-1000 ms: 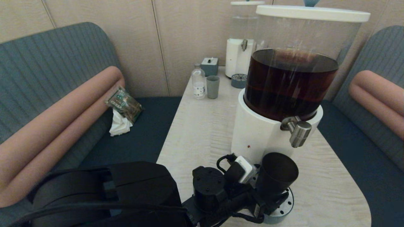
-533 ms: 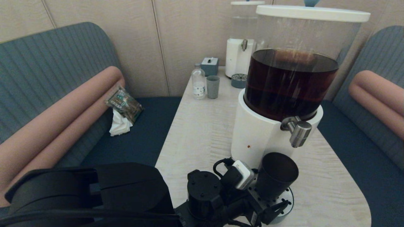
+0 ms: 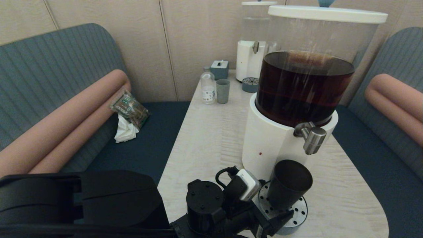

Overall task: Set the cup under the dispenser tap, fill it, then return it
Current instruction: Place it under the water dispenser

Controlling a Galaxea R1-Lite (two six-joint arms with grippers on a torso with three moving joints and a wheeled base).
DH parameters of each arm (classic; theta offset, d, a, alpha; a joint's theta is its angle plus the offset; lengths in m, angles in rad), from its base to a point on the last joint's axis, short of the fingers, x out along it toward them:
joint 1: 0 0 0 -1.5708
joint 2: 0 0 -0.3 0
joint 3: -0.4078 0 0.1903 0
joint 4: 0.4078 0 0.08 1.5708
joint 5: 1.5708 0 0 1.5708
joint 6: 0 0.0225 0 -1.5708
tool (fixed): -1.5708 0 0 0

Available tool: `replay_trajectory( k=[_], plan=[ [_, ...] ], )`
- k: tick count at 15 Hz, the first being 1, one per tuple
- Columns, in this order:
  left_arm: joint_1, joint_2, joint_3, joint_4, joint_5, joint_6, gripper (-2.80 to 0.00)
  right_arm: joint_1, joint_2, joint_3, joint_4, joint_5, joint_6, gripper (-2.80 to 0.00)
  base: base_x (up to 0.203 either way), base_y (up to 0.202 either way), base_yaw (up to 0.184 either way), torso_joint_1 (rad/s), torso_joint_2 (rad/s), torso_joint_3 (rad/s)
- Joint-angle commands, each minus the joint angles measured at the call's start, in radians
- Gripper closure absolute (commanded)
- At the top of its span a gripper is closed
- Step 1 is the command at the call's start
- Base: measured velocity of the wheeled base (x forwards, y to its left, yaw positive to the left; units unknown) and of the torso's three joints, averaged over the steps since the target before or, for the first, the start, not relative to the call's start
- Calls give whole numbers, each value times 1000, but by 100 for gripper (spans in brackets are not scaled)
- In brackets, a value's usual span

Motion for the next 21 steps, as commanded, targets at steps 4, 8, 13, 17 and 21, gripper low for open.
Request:
replay_trajectory(
  k=[4, 8, 13, 17, 21],
  plan=[
    [-5, -50, 68, -8, -7, 3, 0, 1, -1, 0, 0, 0, 0, 0, 0, 0, 0, 0, 0, 0],
    [-18, -59, 110, -8, -4, 3, 0, 0, 0, 0, 0, 0, 0, 0, 0, 0, 0, 0, 0, 0],
    [-17, -31, 73, -8, -1, -1, 0, 0, -1, 0, 0, 0, 3, 0, 0, 0, 0, 0, 0, 0],
    [-17, 0, 34, -8, 0, -3, 0, 1, -1, 0, 0, 0, 2, 0, 0, 0, 0, 0, 0, 0],
    [-15, -3, 50, -8, 0, 1, 0, 0, 0, 0, 0, 0, 2, 0, 0, 0, 0, 0, 0, 0]
  ],
)
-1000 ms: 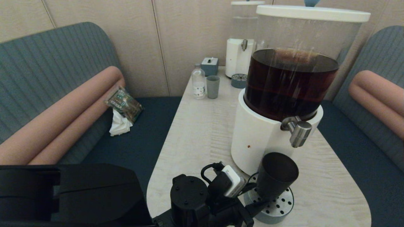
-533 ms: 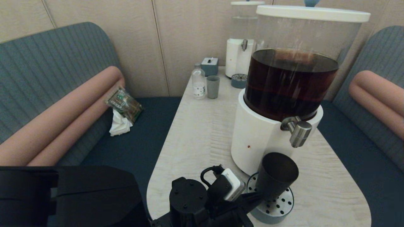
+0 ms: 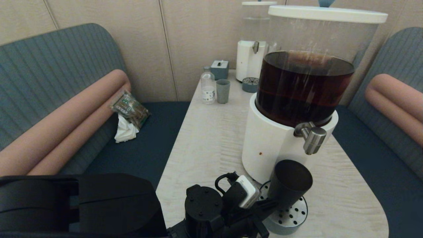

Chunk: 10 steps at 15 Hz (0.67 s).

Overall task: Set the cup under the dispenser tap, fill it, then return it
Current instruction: Place it under the water dispenser

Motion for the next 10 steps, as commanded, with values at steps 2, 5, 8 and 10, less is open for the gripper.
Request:
replay_trajectory(
  k=[2, 5, 8, 10],
  plan=[
    [1, 3, 12, -9, -1, 0, 0, 0, 0, 0, 0, 1, -1, 0, 0, 0, 0, 0, 0, 0],
    [10, 5, 14, -9, -1, -1, 0, 0, 0, 0, 0, 1, -1, 0, 0, 0, 0, 0, 0, 0],
    [18, 3, 9, -9, -1, -2, 0, 0, 0, 0, 0, 0, 0, 0, 0, 0, 0, 0, 0, 0],
    [23, 3, 3, -9, -1, -3, 0, 0, 0, 0, 0, 1, 1, 0, 0, 0, 0, 0, 0, 0]
  ],
)
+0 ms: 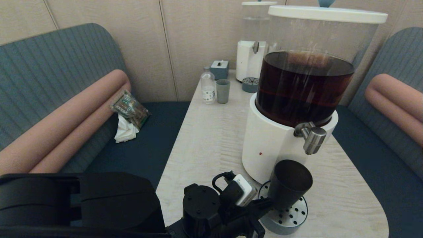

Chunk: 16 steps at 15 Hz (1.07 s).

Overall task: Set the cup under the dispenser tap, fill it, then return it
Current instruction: Place it under the water dispenser

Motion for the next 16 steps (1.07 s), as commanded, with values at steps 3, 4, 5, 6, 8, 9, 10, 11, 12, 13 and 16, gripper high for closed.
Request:
replay_trajectory(
  k=[3, 4, 5, 6, 8, 9, 10, 11, 12, 13, 16],
  plan=[
    [15, 7, -12, -8, -1, -2, 0, 1, 0, 0, 0, -1, 0, 0, 0, 0, 0, 0, 0, 0],
    [17, 10, -13, -8, -1, -2, 0, 0, 0, 0, 0, 0, 0, 0, 0, 0, 0, 0, 0, 0],
    [19, 12, -19, -8, -3, -2, 0, 0, 0, 0, 0, 0, 0, 0, 0, 0, 0, 0, 0, 0],
    [20, 13, -22, -8, -3, -4, 0, 0, -1, 0, 0, 0, 3, 0, 0, 0, 0, 0, 0, 0],
    [22, 22, -34, -8, -3, -4, 0, 0, -1, 0, 0, 0, 2, 0, 0, 0, 0, 0, 0, 0],
    [22, 27, -39, -8, -3, -4, 0, 0, 0, 0, 0, 0, 2, 0, 0, 0, 0, 0, 0, 0],
    [23, 33, -47, -8, -3, -4, 0, 0, 0, 0, 0, -1, 3, 0, 0, 0, 0, 0, 0, 0],
    [22, 40, -55, -8, -3, -4, 0, 0, -1, 0, 0, 0, 3, 0, 0, 0, 0, 0, 0, 0],
    [22, 45, -62, -8, -4, -4, 0, 0, -1, 0, 0, 0, 3, 0, 0, 0, 0, 0, 0, 0],
    [22, 48, -66, -8, -4, -4, 0, 0, 0, 0, 0, 0, 3, 0, 0, 0, 0, 0, 0, 0],
    [22, 53, -67, -8, -4, -4, 0, 0, 0, 0, 0, 0, 3, 0, 0, 0, 0, 0, 0, 0]
  ],
)
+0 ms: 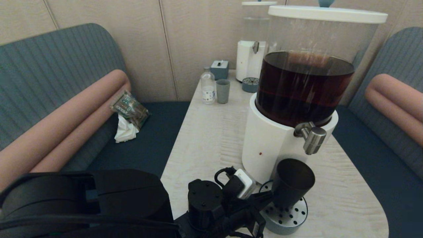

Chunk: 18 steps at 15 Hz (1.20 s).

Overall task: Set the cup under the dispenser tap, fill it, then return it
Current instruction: Place it under the water dispenser

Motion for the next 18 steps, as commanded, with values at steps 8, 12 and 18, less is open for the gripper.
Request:
replay_trajectory(
  k=[8, 12, 18],
  plan=[
    [-1, 9, -3, -8, -1, -2, 0, 1, -1, 0, 0, 0, 0, 0, 0, 0, 0, 0, 0, 0],
    [1, -14, 25, -8, 3, 6, 0, 0, 0, 0, 0, 0, 0, 0, 0, 0, 0, 0, 0, 0],
    [33, -247, 223, -8, 37, 1, 0, 0, 0, 0, 0, 1, -3, 0, 0, 0, 0, 0, 0, 0]
  ],
)
